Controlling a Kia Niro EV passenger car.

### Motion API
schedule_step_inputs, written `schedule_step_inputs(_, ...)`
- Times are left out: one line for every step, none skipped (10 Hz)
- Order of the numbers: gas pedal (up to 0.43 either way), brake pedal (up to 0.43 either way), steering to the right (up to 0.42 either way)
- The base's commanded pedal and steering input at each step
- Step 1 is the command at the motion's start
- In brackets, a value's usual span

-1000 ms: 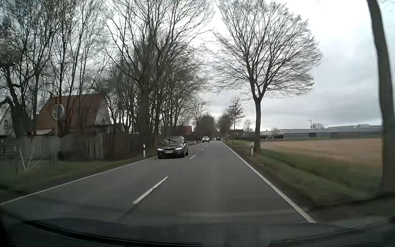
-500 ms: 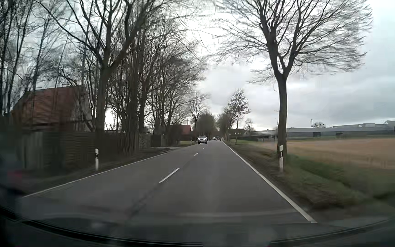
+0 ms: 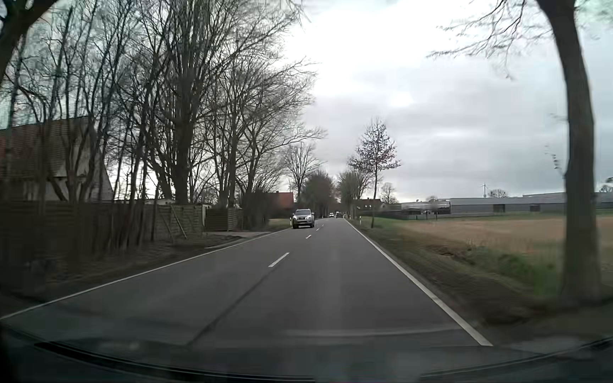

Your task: Follow the waypoints while adhering to traffic rules and regulations

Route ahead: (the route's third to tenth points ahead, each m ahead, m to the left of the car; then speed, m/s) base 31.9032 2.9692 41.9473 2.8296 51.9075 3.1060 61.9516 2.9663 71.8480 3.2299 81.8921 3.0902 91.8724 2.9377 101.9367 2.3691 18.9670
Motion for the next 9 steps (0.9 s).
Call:
schedule_step_inputs(0.228,0.0,0.003)
schedule_step_inputs(0.228,0.0,0.003)
schedule_step_inputs(0.228,0.0,0.003)
schedule_step_inputs(0.228,0.0,0.003)
schedule_step_inputs(0.228,0.0,0.003)
schedule_step_inputs(0.228,0.0,0.003)
schedule_step_inputs(0.228,0.0,0.003)
schedule_step_inputs(0.22,0.0,0.002)
schedule_step_inputs(0.22,0.0,0.003)
